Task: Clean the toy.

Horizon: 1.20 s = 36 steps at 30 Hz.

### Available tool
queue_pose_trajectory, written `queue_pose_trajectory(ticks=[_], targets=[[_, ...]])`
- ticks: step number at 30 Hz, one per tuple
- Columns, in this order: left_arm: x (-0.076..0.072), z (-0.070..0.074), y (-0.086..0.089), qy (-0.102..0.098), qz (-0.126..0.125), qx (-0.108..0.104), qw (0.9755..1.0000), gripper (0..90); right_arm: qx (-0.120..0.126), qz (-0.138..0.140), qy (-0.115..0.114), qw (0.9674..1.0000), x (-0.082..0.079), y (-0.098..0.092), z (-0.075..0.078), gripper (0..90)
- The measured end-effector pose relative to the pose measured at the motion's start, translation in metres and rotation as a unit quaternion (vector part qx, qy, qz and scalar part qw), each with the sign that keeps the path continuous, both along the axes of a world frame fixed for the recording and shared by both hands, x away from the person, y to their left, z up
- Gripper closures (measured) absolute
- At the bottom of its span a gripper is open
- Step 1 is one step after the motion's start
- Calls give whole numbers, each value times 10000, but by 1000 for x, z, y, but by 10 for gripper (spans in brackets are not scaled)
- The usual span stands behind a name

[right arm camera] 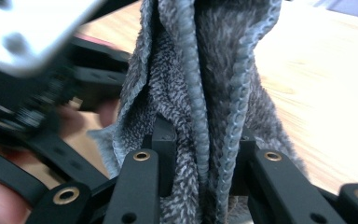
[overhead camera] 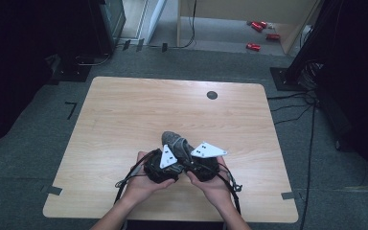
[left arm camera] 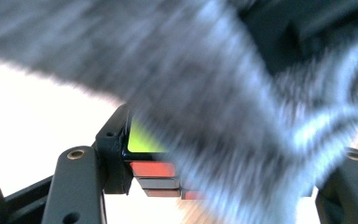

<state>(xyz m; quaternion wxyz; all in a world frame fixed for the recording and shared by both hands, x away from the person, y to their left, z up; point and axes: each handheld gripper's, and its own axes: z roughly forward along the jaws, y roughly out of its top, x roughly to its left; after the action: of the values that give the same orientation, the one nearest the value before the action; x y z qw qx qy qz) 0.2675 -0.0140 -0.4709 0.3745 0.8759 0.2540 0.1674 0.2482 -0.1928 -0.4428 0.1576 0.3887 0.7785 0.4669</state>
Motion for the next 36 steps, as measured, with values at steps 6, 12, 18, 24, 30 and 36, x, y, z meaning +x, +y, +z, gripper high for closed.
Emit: queue_pose_trajectory(ticks=[6,12,18,24,30,36], targets=[[2,0,3,40,52,-66,10000,353,250,-73,179,9995,-2,-10,-3,723],[2,-2,1,82,-9,-136,9999,353,183,174,116,9996,-6,3,0,722],[3,0,6,55,16,-226,9997,353,258,-159,222,9993,1,-12,-2,722],[0,0,1,-30,-28,-187,9998,353,124,204,-8,9997,-8,5,3,719],[2,3,9,-3,-20,-412,9991,353,284,-247,131,9992,3,-19,2,721],[-1,6,12,-214,-168,-670,9974,353,502,-275,112,9983,7,-33,3,720]])
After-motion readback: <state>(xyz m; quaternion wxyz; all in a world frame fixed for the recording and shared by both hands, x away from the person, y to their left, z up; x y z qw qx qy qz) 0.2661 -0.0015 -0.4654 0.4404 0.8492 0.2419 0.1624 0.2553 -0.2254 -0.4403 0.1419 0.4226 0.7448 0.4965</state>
